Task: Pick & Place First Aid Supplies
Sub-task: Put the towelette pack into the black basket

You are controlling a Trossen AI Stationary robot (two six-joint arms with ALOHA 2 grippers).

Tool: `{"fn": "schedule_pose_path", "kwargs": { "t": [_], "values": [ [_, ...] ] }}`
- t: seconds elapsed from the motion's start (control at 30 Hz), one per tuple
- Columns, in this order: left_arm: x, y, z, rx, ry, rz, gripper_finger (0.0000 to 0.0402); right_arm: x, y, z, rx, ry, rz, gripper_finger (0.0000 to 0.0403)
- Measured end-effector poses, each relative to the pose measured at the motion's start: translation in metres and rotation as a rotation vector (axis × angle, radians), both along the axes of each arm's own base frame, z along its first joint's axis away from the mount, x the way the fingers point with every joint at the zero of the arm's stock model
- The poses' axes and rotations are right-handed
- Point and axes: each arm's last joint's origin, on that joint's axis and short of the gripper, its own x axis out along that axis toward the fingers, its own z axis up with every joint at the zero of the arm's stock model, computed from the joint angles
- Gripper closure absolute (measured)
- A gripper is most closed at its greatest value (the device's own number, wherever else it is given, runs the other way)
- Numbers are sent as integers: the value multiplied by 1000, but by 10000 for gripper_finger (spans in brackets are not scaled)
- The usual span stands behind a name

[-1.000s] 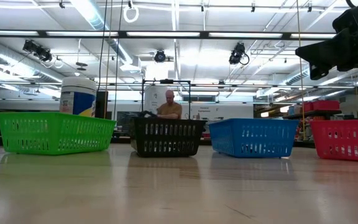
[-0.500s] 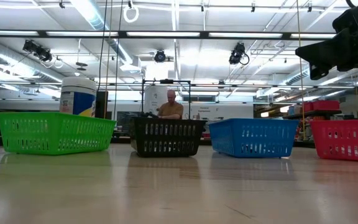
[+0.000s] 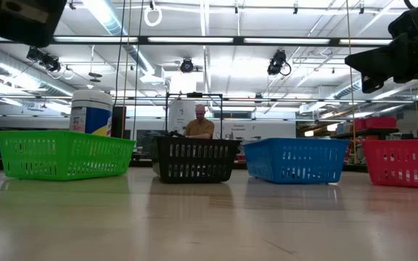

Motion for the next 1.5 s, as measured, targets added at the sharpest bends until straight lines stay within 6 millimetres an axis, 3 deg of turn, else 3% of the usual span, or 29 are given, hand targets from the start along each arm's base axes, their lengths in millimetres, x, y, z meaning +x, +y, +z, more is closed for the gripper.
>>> {"fn": "schedule_pose_path", "kwargs": {
  "t": [0.27,0.7,1.07,1.5],
  "values": [
    [3,-3,2,-29,-41,-30,101,0,0,0,0,0,0,380],
    [4,-3,2,-21,-59,-25,10,0,0,0,0,0,0,380],
    [7,-5,-18,35,-36,-36,11,0,0,0,0,0,0,380],
    [16,6,-20,46,-20,-2,12,0,0,0,0,0,0,380]
  ]
}}
